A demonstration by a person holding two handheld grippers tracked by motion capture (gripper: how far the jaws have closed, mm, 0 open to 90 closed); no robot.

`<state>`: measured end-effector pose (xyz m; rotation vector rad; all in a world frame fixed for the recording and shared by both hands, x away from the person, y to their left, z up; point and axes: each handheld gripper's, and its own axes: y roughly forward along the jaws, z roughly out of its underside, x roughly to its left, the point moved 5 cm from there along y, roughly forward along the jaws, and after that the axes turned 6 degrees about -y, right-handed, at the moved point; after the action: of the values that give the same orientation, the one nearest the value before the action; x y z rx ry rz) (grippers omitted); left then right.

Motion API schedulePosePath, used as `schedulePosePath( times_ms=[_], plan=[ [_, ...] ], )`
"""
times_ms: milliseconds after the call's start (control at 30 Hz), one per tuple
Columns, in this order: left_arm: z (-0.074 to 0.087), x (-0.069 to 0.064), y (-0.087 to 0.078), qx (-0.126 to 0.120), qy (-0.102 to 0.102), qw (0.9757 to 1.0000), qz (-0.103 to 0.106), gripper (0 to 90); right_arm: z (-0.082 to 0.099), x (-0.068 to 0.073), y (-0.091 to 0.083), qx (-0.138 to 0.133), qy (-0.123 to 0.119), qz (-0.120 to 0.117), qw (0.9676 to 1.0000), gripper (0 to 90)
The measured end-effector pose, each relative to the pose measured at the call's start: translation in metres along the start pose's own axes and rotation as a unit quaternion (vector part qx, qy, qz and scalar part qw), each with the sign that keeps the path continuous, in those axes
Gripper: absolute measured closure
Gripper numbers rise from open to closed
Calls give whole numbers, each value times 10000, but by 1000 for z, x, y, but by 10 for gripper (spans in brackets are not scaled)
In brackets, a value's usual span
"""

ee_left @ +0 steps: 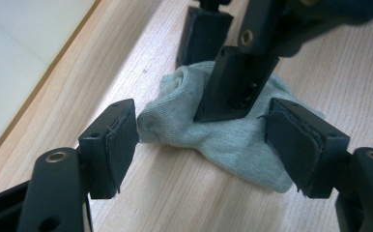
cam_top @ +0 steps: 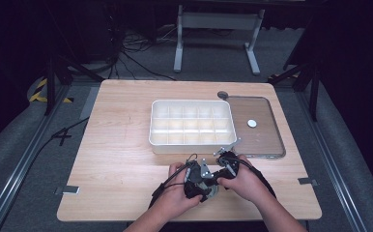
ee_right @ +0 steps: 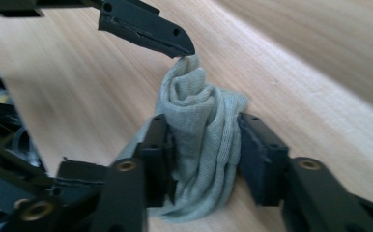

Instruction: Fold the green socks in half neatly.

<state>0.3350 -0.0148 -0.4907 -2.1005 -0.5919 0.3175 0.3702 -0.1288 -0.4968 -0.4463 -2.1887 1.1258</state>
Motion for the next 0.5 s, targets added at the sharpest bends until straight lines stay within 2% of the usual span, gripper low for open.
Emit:
schedulePosePath(
  times_ms=[67,267,333,400,500],
  plan=[
    [0,0,-1,-18,32,10000,28,286,0,0,-1,-23,21,-72,10000,683],
    [1,0,-3,-26,14,9999,98,303,2,4,-6,-51,50,47,10000,727],
    [0,1,-6,-48,1,9999,158,319,2,5,-9,-94,-57,138,9998,734],
    [0,6,-14,-144,-101,9996,226,317,2,6,-16,-218,-225,317,9990,736],
    [2,18,-27,-242,-180,9994,180,312,3,4,-26,-374,-370,531,9972,737]
  ],
)
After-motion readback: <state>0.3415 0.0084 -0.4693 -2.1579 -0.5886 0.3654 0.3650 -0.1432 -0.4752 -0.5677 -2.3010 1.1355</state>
